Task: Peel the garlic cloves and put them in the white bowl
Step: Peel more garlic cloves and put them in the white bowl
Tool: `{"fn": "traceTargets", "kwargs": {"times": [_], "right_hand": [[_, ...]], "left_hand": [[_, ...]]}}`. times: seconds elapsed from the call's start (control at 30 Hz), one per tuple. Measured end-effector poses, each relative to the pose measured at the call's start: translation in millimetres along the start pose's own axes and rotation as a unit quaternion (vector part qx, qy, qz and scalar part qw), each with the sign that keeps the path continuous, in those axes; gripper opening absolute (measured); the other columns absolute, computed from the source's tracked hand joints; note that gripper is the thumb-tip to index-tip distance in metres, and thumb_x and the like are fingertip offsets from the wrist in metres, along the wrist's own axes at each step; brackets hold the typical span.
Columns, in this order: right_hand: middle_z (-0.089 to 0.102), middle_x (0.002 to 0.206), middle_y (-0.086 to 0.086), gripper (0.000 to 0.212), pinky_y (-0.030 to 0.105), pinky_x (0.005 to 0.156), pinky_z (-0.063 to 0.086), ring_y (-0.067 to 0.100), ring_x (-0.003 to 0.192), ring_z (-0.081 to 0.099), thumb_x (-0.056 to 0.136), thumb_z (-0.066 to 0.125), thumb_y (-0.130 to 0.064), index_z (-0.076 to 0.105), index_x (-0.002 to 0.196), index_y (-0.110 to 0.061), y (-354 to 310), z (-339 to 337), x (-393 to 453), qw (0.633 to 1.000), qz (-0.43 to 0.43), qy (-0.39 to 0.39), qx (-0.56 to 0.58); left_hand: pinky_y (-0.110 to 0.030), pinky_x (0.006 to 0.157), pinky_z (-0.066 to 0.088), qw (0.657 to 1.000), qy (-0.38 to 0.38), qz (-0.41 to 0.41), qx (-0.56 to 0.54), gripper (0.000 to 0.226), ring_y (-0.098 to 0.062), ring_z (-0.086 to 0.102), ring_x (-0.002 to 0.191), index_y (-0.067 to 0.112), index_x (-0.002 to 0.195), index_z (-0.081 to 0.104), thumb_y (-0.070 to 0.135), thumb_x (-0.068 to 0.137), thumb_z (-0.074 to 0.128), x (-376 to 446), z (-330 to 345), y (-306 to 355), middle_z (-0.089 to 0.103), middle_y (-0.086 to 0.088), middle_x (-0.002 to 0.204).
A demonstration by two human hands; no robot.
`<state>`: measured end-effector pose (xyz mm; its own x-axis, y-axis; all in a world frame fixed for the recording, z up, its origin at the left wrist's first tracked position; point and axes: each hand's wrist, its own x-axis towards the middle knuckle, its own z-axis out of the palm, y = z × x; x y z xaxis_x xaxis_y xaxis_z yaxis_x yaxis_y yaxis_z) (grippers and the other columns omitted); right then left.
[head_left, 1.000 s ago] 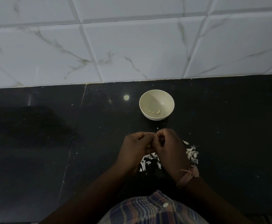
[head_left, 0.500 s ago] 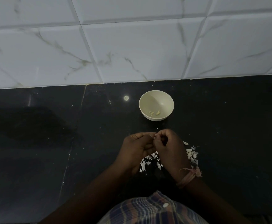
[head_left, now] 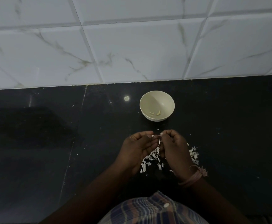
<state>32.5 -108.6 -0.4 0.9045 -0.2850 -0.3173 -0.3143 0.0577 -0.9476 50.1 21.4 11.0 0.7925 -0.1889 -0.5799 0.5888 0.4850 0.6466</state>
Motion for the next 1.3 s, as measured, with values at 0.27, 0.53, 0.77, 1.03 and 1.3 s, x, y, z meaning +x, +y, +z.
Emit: {"fn": "traceTargets", "kwargs": {"times": [0.27, 0.53, 0.77, 1.03, 1.3], "right_hand": [[0.046, 0.058, 0.004, 0.052, 0.039, 0.057, 0.037, 0.019, 0.056, 0.045, 0.095, 0.044, -0.056, 0.048, 0.065, -0.013, 3, 1, -2, 0.995, -0.039, 0.023, -0.090], [0.068, 0.098, -0.008, 0.024, 0.023, 0.082, 0.049, 0.004, 0.093, 0.063, 0.095, 0.054, -0.003, 0.068, 0.100, -0.022, 15, -2, -7, 0.950, -0.103, -0.023, -0.293], [0.071, 0.081, -0.010, 0.002, 0.036, 0.070, 0.058, 0.004, 0.071, 0.068, 0.095, 0.067, -0.029, 0.067, 0.096, -0.026, 8, -7, -6, 0.954, -0.152, 0.037, -0.255], [0.068, 0.107, -0.016, 0.038, 0.018, 0.085, 0.052, 0.000, 0.098, 0.065, 0.092, 0.070, -0.011, 0.064, 0.125, -0.029, 8, -1, -20, 0.950, -0.212, -0.005, -0.229], [0.072, 0.090, -0.006, 0.029, 0.014, 0.077, 0.051, 0.004, 0.086, 0.068, 0.089, 0.070, -0.001, 0.066, 0.110, -0.021, -2, 0, -19, 0.981, -0.155, 0.001, -0.121]], "left_hand": [[-0.028, 0.079, 0.061, 0.999, 0.016, 0.031, 0.042, 0.019, -0.025, 0.076, 0.095, -0.003, 0.111, 0.066, -0.002, 0.092, 0.067, -1, -4, -1, 0.077, -0.019, 0.104], [-0.025, 0.075, 0.061, 0.995, 0.042, 0.039, 0.082, 0.009, -0.016, 0.074, 0.080, 0.002, 0.099, 0.070, -0.002, 0.095, 0.063, 1, -12, -7, 0.076, -0.012, 0.090], [-0.026, 0.080, 0.061, 0.997, 0.056, 0.022, 0.056, 0.014, -0.016, 0.069, 0.082, 0.005, 0.098, 0.075, -0.001, 0.095, 0.062, 2, -17, -14, 0.075, -0.005, 0.085], [-0.054, 0.103, 0.051, 0.995, 0.040, 0.063, 0.073, 0.018, -0.044, 0.068, 0.107, -0.003, 0.107, 0.072, 0.000, 0.089, 0.070, -2, -15, -17, 0.073, -0.028, 0.107], [-0.058, 0.095, 0.057, 0.969, 0.037, 0.134, 0.202, 0.012, -0.042, 0.073, 0.097, 0.012, 0.098, 0.078, 0.011, 0.086, 0.080, -11, -14, -13, 0.077, -0.019, 0.094]]}}
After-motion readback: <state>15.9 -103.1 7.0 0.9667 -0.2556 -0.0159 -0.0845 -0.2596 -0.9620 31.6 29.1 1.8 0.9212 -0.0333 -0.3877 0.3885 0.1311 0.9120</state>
